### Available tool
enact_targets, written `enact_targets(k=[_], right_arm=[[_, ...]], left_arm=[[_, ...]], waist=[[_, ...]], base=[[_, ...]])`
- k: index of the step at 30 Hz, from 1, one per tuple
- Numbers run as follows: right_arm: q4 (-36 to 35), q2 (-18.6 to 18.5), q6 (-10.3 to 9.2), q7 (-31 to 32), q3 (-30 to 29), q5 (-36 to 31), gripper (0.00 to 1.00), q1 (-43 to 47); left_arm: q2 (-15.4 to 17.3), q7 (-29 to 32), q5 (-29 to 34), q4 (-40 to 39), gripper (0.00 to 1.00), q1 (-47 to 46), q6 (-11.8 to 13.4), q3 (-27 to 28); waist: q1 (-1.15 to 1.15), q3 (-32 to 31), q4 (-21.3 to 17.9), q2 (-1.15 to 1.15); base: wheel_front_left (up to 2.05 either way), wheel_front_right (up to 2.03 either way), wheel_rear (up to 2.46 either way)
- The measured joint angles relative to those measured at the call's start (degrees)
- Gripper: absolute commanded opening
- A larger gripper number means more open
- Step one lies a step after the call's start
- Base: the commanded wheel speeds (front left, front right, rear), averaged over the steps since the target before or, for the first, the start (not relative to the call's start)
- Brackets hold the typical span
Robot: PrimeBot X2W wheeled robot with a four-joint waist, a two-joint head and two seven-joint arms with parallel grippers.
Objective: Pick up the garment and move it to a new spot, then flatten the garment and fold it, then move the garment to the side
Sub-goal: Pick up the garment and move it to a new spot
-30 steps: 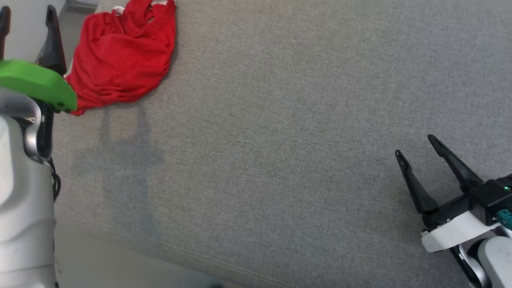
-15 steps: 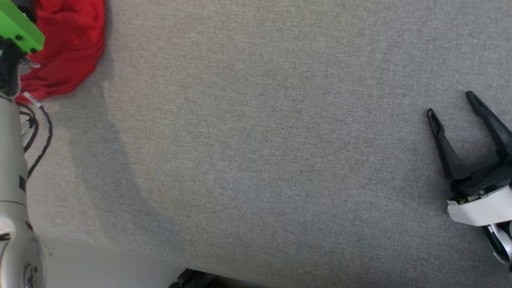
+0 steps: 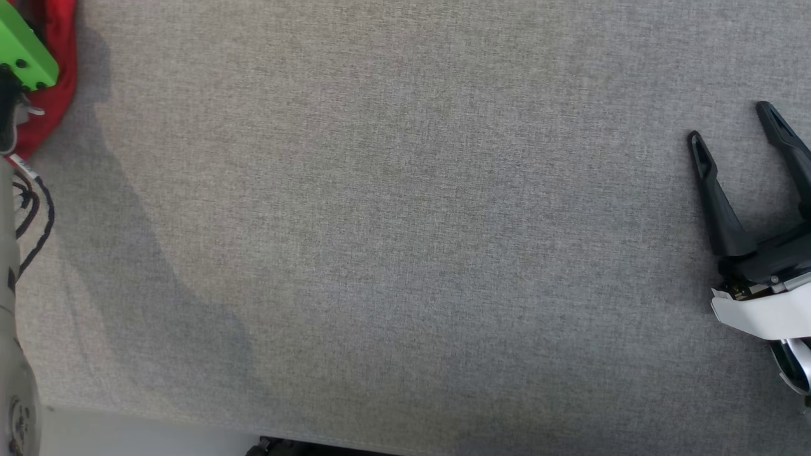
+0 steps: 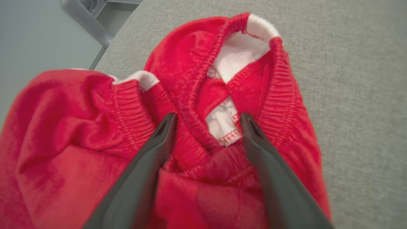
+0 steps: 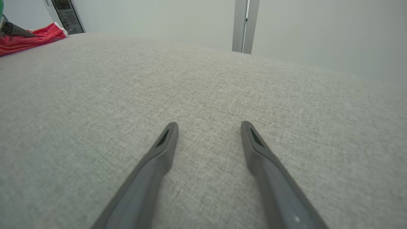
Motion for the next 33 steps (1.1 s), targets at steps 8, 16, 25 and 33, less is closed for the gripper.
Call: enact_targets(k=[8,16,25,33], right_arm=[[0.6,1.1,-0.01,-0.01,0.33,-0.03,1.0,-0.87],[3.69,3.07,-0.11,0.23,1.35,0.07,1.0,-1.25],[7.48,7.57,-0.1,0.68,4.2,0.75,1.0,-1.32],[9.57,11.76,-0.1,0.68,5.17,1.21,1.0,-1.12]], left_arm=[[1.09,-7.37,0.03,0.71,0.0,-0.08,0.03,-3.28],[1.52,-17.05,-1.76,-3.93,0.0,3.18,-0.01,-10.43],[5.46,-21.83,-5.77,-14.92,0.0,11.56,-0.02,-21.71],[9.23,-21.71,-8.87,-27.78,0.0,20.46,-0.02,-25.13]], waist=[[0.0,-0.07,-1.1,0.0],[0.0,-3.51,-1.63,0.0],[0.0,-11.27,-3.32,0.01],[0.0,-19.25,-6.97,0.01]], base=[[0.0,0.0,0.0],[0.0,0.0,0.0],[0.0,0.0,0.0],[0.0,0.0,0.0]])
